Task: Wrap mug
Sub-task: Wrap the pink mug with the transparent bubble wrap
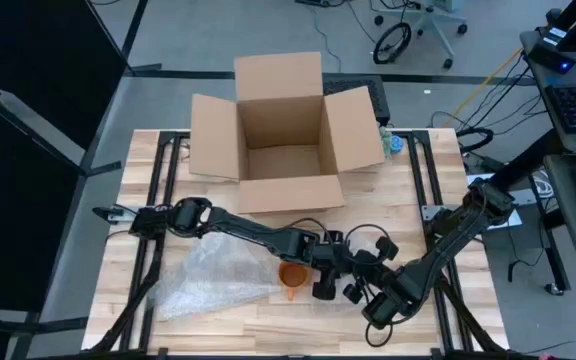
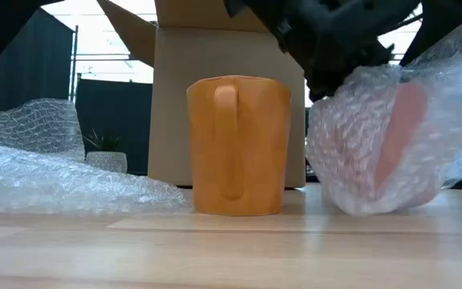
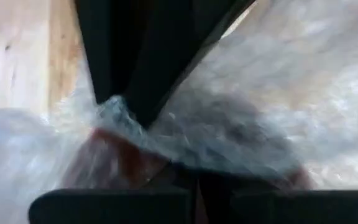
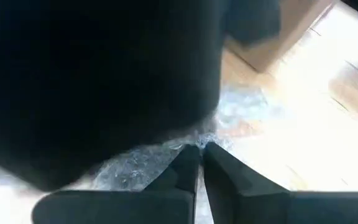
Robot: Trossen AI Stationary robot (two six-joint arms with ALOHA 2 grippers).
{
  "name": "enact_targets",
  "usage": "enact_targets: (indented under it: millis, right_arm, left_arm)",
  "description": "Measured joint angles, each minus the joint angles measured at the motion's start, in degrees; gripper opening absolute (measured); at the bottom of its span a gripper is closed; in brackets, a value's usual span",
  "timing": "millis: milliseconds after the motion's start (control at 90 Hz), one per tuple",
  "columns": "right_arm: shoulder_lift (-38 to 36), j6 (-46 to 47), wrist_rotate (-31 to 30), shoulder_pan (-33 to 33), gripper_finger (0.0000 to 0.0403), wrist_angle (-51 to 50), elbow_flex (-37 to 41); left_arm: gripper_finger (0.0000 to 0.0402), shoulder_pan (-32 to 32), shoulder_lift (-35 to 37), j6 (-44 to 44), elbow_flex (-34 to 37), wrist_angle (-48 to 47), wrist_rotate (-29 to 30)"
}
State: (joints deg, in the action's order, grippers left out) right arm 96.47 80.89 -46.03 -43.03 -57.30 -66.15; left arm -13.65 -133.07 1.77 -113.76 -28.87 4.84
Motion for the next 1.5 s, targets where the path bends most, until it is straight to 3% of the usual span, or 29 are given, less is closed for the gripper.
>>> enact_targets:
  millis: [300,533,667,811,933,1100,1300,1500]
  right_arm:
    - [-0.06,0.93,1.58,-1.02,0.0004,0.49,-0.03]
    - [0.04,0.89,2.92,-1.24,0.0004,0.53,-0.02]
    - [0.04,0.90,2.92,-1.47,0.0004,0.55,-0.02]
    - [0.00,0.91,2.99,-1.64,0.0004,0.62,-0.02]
    - [-0.01,0.91,2.99,-1.66,0.0004,0.65,-0.04]
    - [-0.61,0.74,3.86,-1.73,0.0004,0.68,-0.28]
    - [-2.42,-2.07,3.18,-0.74,0.0004,1.04,-1.97]
    - [-0.54,-2.30,4.56,1.56,0.0004,1.78,-1.93]
  left_arm:
    - [0.0000,-0.77,3.57,0.12,-1.19,-3.61,5.85]
    - [0.0000,-0.34,6.06,0.47,-1.52,-14.37,18.24]
    - [0.0000,0.37,5.96,-1.03,-1.32,-21.59,19.21]
    - [0.0000,1.27,5.85,-1.88,1.47,-22.17,11.90]
    - [0.0000,1.29,5.04,0.09,4.26,-14.75,5.23]
    - [0.0000,0.35,4.89,2.13,4.67,-8.32,3.10]
    - [0.0000,0.40,4.66,2.97,4.71,-3.83,-3.42]
    - [0.0000,0.25,2.72,3.21,4.63,-1.17,-4.39]
